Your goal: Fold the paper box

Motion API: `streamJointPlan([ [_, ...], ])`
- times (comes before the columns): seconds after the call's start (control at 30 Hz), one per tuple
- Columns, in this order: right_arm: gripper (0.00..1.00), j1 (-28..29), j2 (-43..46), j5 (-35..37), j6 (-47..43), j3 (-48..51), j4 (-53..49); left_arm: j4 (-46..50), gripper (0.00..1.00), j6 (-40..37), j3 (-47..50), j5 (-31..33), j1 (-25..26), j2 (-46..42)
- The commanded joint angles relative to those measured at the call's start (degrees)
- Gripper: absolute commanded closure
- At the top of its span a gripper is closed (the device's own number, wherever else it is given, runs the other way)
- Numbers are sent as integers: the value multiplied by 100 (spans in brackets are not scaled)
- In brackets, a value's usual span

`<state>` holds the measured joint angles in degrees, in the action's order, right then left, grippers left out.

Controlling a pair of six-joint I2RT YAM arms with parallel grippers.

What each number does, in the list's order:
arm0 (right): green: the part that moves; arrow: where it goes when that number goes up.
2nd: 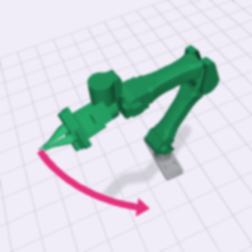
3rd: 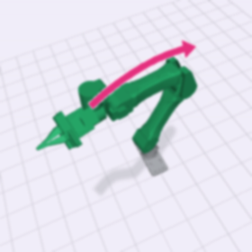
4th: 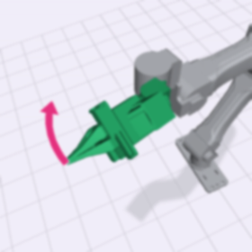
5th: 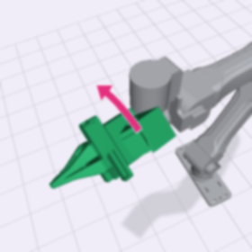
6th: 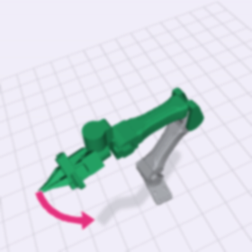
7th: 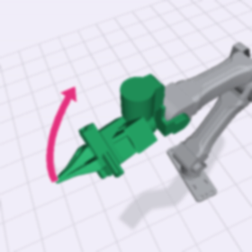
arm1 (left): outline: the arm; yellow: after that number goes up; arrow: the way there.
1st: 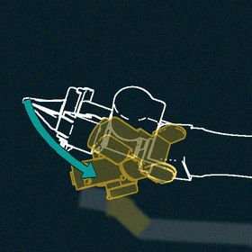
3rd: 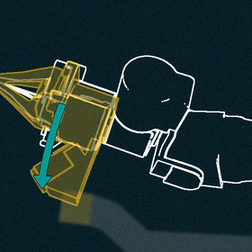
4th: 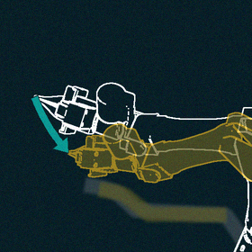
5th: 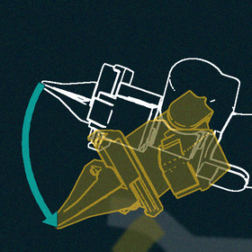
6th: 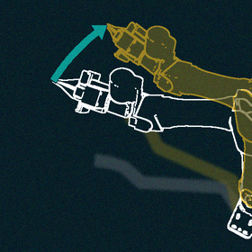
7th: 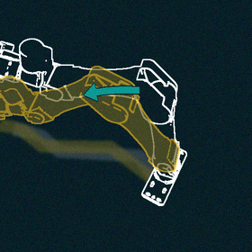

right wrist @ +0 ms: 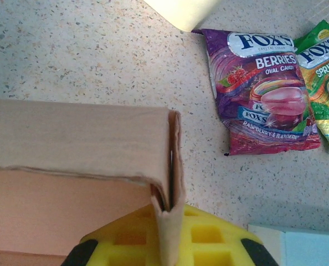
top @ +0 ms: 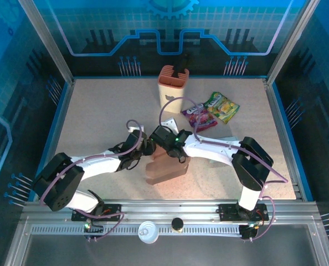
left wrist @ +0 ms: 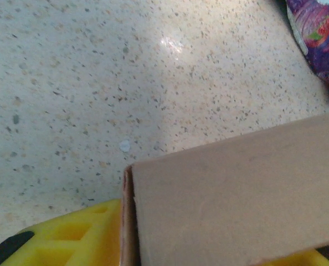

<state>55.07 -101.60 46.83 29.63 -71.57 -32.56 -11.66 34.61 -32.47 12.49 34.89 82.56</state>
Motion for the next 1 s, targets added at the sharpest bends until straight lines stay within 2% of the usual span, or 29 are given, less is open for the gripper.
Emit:
streamJointPlan([
  [0.0,100,-18,-76,24,123,-147,-133,-51,56,153,135,-208,80,154],
  [0.2,100,-30,-88,37,135,-172,-141,149,58,241,144,-88,273,169],
  [0.43,100,-6,-74,54,183,-182,-146,428,70,268,1,298,433,424],
  [0.67,100,12,-45,77,227,-147,-155,642,93,252,-185,705,518,616],
  [0.77,100,13,-45,72,245,-146,-156,687,99,257,-240,775,566,647],
  [0.9,100,21,-54,64,300,-155,-181,775,99,266,-321,797,598,675],
  [0.97,100,21,-67,57,331,-155,-214,841,85,257,-368,792,607,652],
])
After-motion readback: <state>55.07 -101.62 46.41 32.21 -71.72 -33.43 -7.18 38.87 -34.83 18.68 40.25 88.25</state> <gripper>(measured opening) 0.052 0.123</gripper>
